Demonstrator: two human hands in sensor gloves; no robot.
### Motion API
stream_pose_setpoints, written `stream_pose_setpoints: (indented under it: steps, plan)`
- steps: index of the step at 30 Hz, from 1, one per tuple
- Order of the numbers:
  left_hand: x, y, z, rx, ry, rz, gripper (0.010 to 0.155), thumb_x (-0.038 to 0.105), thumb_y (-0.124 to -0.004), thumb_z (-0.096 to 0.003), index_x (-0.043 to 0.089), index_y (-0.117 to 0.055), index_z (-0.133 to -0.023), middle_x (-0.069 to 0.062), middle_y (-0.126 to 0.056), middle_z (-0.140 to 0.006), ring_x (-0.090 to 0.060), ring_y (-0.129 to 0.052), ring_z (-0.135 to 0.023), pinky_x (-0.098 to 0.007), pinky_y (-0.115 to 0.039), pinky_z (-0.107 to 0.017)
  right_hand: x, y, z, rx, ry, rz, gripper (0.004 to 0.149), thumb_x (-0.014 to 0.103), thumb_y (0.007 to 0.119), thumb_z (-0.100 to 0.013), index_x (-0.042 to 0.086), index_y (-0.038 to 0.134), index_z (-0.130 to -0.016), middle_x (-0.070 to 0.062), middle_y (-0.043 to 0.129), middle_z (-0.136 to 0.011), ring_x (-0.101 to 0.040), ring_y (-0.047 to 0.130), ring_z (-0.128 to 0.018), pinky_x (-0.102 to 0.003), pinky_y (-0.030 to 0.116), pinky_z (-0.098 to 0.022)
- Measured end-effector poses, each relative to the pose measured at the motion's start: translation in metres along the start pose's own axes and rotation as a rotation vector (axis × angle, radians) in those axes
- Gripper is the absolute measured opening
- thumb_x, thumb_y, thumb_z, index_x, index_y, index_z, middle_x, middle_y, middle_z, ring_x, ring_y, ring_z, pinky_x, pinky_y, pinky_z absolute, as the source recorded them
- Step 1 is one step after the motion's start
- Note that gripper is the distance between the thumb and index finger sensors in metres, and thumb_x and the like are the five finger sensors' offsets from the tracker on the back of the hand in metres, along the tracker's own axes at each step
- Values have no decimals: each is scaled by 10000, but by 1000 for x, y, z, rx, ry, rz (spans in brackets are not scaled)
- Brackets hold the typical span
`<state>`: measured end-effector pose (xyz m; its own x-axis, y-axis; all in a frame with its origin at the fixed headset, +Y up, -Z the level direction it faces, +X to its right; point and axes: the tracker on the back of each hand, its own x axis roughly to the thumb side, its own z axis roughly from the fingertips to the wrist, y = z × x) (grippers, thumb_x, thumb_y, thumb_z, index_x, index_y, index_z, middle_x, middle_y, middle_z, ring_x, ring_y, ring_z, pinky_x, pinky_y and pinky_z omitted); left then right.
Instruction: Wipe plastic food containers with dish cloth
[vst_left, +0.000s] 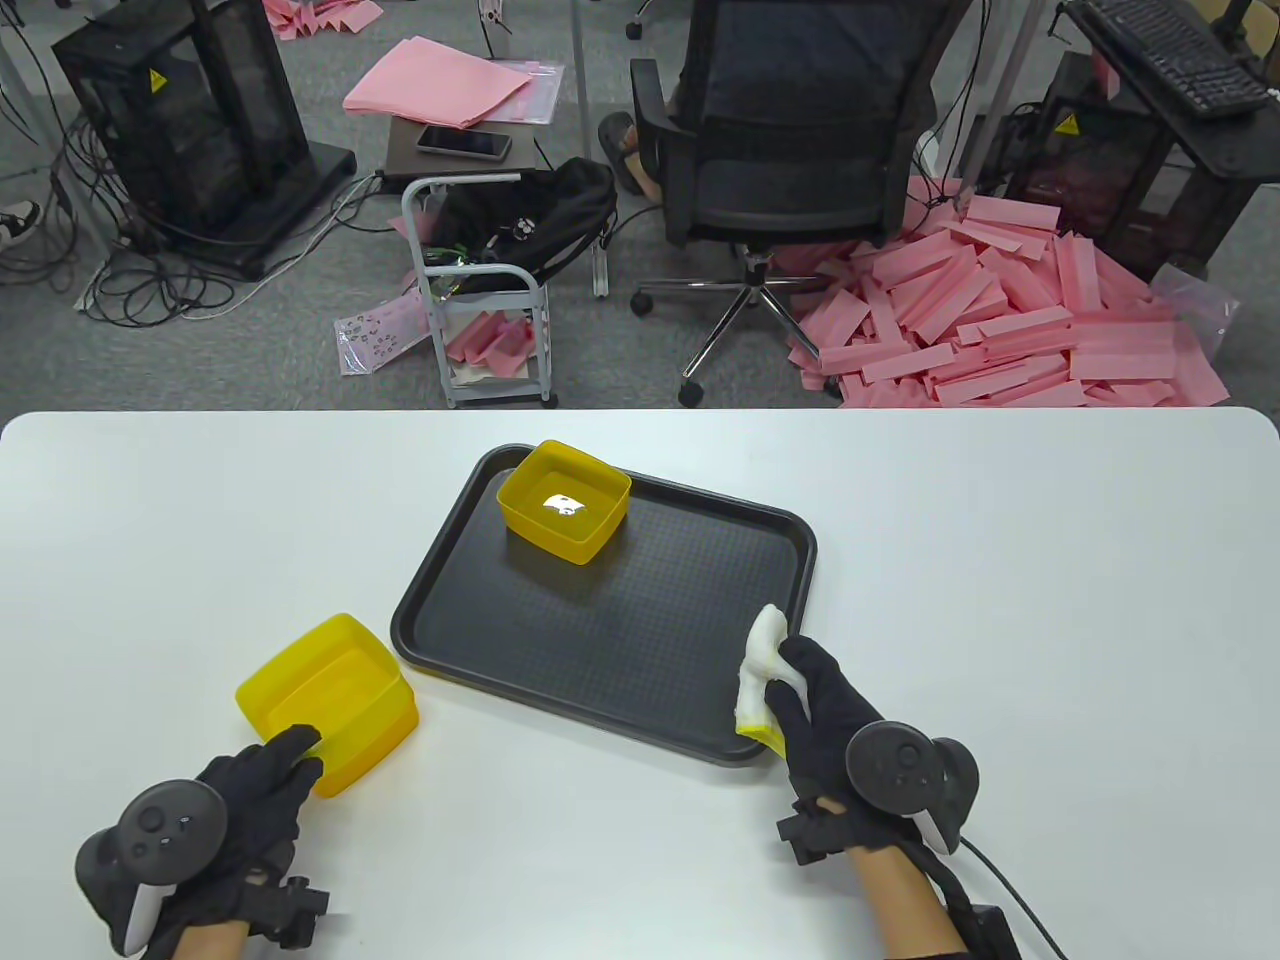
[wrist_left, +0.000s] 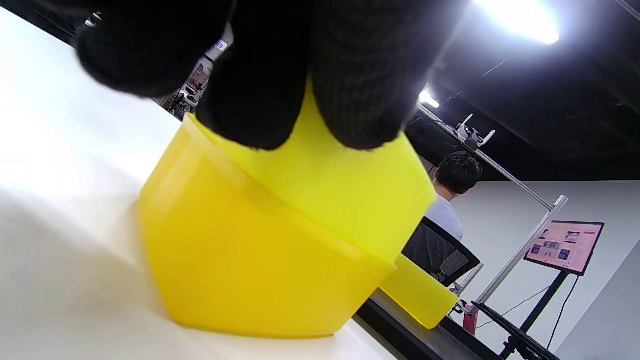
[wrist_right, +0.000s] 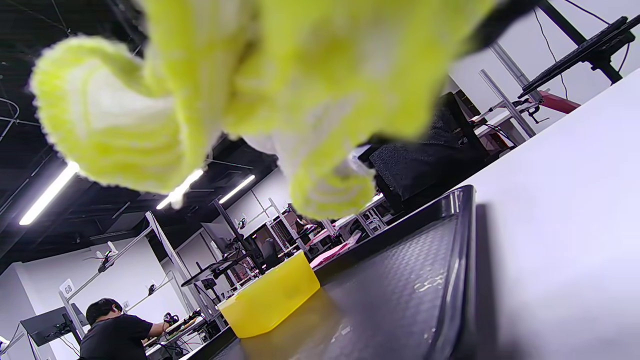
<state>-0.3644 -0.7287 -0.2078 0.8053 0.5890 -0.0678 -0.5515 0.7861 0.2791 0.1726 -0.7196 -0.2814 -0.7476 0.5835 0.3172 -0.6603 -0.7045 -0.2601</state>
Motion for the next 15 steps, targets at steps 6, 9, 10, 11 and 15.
stream_pose_setpoints:
  steps: [6,9,10,11,15]
  plan:
    - [15,28,0,82,-5,107,559,492,-847,-462,234,-867,-957,-169,-933,-722,-431,-857,-563,-550,-710,-402,-1,0,0,2,7,-4,544,445,696,-568,192,548,-1026,-38,838,-838,-279,960,-466,-321,872,-232]
    - [39,35,-7,66,-43,95,555,498,-826,-474,227,-868,-957,-176,-929,-733,-436,-854,-572,-552,-711,-406,-1,0,0,4,8,-7,544,444,696,-569,193,547,-1027,-39,838,-838,-279,960,-466,-322,873,-232]
    - [48,36,-10,59,-60,90,554,500,-822,-476,227,-869,-956,-176,-929,-736,-436,-854,-576,-551,-712,-408,-1,0,0,4,8,-6,542,444,696,-569,193,548,-1026,-39,838,-838,-279,960,-466,-322,872,-233]
    - [58,35,-14,50,-80,85,553,500,-823,-477,226,-871,-955,-173,-931,-736,-436,-856,-576,-551,-714,-407,-1,0,0,4,9,-7,542,444,696,-569,193,548,-1026,-39,838,-837,-279,960,-465,-322,872,-233]
    - [104,23,-37,-13,-146,67,552,510,-817,-479,236,-870,-955,-165,-936,-741,-432,-862,-585,-544,-723,-404,-2,-1,0,2,12,-11,543,445,695,-569,194,546,-1027,-39,837,-838,-280,960,-466,-323,872,-234]
